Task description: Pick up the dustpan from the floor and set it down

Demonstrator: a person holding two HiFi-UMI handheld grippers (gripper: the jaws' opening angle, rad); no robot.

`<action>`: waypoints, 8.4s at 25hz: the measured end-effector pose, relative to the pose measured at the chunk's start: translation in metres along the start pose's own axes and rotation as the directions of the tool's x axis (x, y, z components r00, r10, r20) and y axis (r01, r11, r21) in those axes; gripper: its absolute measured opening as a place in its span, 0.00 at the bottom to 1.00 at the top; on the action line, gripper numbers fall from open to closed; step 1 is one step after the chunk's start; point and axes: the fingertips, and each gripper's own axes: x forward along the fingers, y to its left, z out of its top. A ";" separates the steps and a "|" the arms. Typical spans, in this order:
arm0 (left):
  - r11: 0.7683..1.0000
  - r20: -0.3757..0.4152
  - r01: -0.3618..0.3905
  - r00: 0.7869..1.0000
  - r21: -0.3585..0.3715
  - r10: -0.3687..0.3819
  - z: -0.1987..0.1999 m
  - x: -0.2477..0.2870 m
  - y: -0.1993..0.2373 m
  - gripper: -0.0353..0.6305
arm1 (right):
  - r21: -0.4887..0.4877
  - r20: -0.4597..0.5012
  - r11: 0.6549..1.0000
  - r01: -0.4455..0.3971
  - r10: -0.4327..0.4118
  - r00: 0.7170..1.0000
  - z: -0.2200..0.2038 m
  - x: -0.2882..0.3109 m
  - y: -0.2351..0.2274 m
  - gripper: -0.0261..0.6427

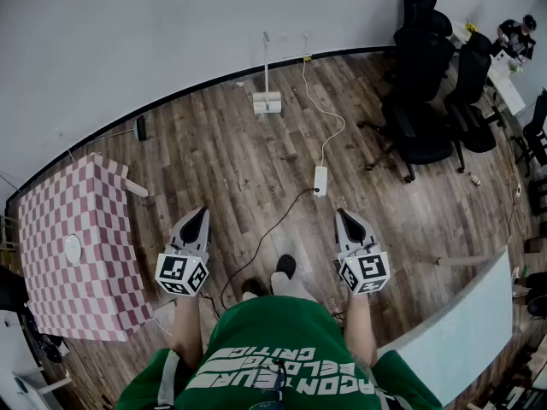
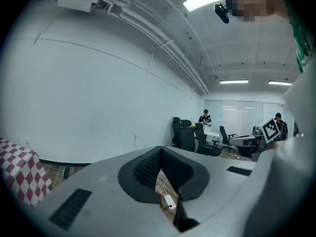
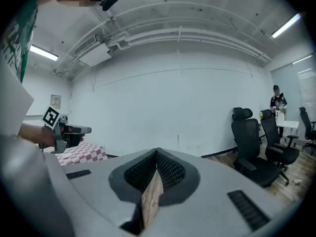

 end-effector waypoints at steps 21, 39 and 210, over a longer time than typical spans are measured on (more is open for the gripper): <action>0.995 -0.006 -0.100 0.995 -0.027 0.100 0.008 0.109 0.035 0.05 | 0.049 -0.047 0.994 -0.100 0.103 0.994 0.013 0.136 -0.091 0.05; 0.999 -0.041 0.011 0.999 -0.036 -0.012 0.078 0.340 0.218 0.05 | -0.003 -0.147 0.999 -0.051 0.050 0.988 0.072 0.407 -0.134 0.05; 0.784 -0.227 0.620 0.759 -0.033 -0.610 0.130 0.789 0.360 0.05 | -0.014 -0.635 0.887 0.462 -0.365 0.681 0.019 0.725 -0.301 0.21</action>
